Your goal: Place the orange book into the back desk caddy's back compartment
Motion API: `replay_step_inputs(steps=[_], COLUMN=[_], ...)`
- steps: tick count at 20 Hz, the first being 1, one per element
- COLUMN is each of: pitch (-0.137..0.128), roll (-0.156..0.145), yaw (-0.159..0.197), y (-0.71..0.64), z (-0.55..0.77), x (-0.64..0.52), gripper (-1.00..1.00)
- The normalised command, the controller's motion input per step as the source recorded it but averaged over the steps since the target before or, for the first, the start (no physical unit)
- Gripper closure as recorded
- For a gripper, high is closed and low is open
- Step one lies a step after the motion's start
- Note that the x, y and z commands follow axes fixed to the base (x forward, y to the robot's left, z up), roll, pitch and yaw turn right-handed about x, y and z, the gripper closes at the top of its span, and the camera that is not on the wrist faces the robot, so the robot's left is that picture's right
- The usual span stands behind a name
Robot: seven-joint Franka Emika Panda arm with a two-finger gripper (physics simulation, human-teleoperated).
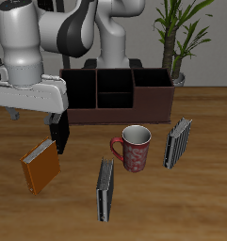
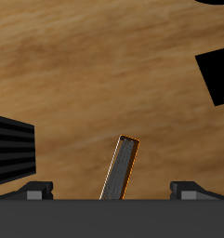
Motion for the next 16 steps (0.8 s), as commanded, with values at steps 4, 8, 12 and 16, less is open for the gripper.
replay_step_inputs(steps=[4, 8, 12, 16], pitch=[0.000, 0.010, 0.012, 0.010], roll=[-0.018, -0.010, -0.022, -0.015], yaw=[-0.037, -0.039, -0.061, -0.006], y=[-0.03, -0.06, -0.11, -0.02], z=[-0.30, -0.33, -0.27, -0.30], x=[0.04, 0.02, -0.01, -0.02], gripper=[-1.00, -1.00, -1.00, -1.00])
